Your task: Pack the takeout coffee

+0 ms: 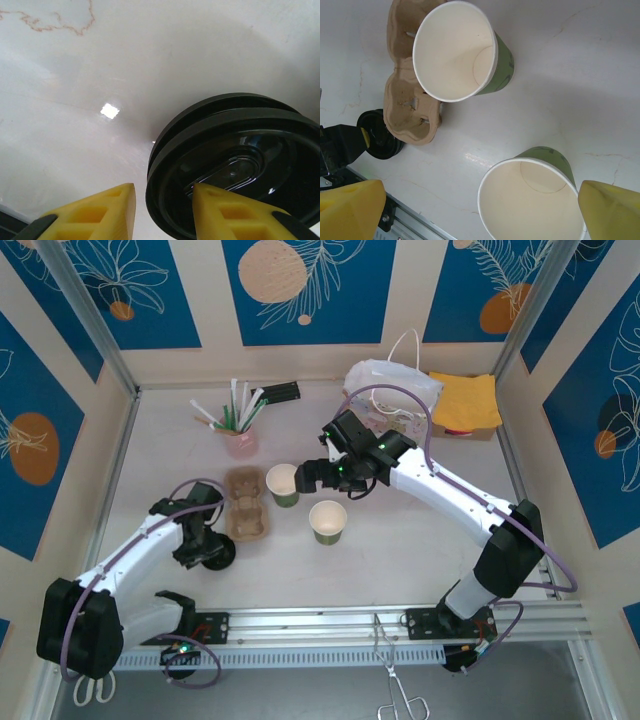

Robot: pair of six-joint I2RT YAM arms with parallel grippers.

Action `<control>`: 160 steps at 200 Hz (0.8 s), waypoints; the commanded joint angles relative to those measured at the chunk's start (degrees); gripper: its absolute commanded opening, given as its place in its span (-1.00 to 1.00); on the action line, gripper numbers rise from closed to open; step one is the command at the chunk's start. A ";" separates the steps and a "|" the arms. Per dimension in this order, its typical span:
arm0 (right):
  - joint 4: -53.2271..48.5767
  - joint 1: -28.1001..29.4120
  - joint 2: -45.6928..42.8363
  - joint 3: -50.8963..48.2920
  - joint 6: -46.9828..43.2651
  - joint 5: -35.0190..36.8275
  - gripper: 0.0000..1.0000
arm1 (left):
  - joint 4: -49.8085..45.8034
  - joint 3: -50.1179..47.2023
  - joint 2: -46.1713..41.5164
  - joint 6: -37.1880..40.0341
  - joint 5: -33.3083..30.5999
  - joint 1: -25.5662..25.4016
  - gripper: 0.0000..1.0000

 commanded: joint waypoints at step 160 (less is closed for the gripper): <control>-0.08 0.33 0.42 1.06 -0.90 -1.67 0.98 | -1.54 -0.95 -0.04 0.16 -2.09 1.21 -0.79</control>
